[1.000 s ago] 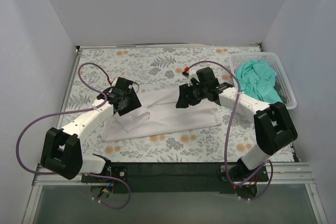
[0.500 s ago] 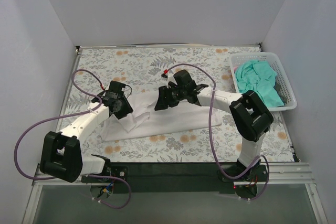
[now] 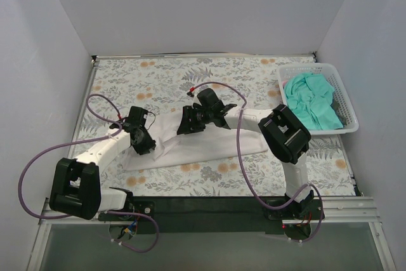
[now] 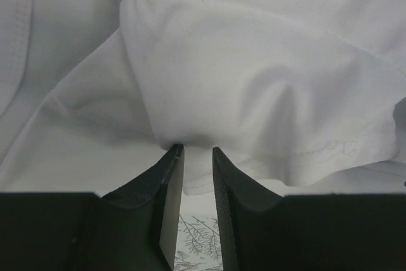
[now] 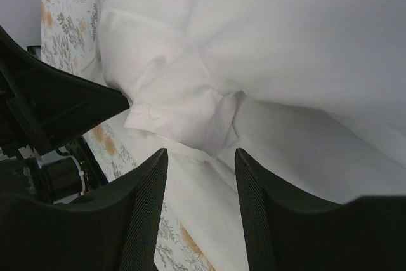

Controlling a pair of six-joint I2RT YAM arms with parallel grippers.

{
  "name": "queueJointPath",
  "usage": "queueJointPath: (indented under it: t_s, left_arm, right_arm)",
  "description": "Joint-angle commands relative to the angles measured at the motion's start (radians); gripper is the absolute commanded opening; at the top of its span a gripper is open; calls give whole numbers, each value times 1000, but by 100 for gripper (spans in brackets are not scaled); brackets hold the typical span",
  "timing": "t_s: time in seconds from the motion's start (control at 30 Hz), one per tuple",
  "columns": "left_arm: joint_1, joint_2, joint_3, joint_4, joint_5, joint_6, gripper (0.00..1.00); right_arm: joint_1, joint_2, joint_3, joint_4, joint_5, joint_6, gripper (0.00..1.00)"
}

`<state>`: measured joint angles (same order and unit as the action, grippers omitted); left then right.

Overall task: Fold and stack the t-shirts
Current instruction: Fold the tshirt

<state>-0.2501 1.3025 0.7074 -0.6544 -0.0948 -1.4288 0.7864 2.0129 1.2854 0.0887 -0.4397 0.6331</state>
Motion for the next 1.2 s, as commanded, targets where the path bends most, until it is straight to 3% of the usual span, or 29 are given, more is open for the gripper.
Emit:
queueJointPath:
  t_s: [0.0, 0.2, 0.37, 0.6, 0.7, 0.73, 0.93, 1.0, 1.17]
  left_arm:
    - [21, -9, -16, -13, 0, 4, 25]
    - [40, 1, -37, -5, -3, 10, 25]
    - [63, 1, -46, -4, -3, 5, 24]
    - [118, 11, -68, -5, 36, -2, 20]
    - [127, 0, -63, -11, 52, -1, 19]
    - [127, -6, -50, -17, 58, 2, 20]
    - [127, -60, 65, -66, 66, 13, 36]
    - [127, -68, 104, -77, 67, 11, 41]
    - [127, -65, 181, -44, -3, -7, 43]
  right_arm:
    - [8, 38, 57, 43, 25, 53, 45]
    - [14, 86, 86, 42, -1, 60, 35]
    - [4, 58, 13, 33, 10, 20, 15]
    - [-29, 27, -77, 36, -5, -30, 8]
    - [-29, 23, -70, 34, -27, -41, 11]
    - [-29, 17, -67, 26, -34, -58, 16]
    - [-53, -91, -18, -87, 51, -183, 40]
    - [-70, -150, -29, -158, 84, -255, 42]
    - [-199, -270, -101, -216, 165, -352, 42]
